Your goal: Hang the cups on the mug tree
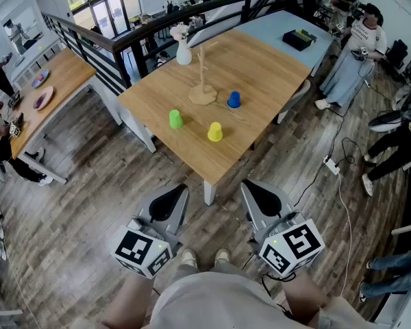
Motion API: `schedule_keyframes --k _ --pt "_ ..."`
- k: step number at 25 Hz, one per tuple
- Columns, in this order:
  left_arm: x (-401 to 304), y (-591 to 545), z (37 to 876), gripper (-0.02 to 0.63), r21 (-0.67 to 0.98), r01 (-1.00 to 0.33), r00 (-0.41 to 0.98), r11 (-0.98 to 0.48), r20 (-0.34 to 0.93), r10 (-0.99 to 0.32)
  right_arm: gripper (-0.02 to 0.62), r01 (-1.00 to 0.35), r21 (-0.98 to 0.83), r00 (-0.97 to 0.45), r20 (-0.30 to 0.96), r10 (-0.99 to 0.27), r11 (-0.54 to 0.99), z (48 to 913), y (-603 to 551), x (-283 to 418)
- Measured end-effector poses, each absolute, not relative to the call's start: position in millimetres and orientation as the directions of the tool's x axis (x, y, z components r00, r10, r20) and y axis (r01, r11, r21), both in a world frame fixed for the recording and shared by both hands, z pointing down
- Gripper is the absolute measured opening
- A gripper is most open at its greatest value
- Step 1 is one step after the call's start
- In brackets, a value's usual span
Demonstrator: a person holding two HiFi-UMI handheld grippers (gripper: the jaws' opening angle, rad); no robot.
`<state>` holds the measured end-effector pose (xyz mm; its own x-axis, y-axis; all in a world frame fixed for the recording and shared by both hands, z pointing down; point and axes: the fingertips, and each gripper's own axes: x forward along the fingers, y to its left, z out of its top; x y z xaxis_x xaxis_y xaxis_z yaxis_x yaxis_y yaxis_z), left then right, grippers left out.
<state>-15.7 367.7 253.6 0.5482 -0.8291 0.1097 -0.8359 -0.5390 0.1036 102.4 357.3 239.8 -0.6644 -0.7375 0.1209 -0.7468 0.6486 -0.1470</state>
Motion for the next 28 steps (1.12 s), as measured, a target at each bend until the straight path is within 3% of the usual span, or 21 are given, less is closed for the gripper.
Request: schedule_keyframes --k 28 --pt "51.0 383.5 259.3 0.002 0.077 -0.865 0.501 -0.495 0.134 -0.855 -0.001 -0.684 -0.159 -0.728 0.101 -0.678 0.712 251.8 368.2 162.7"
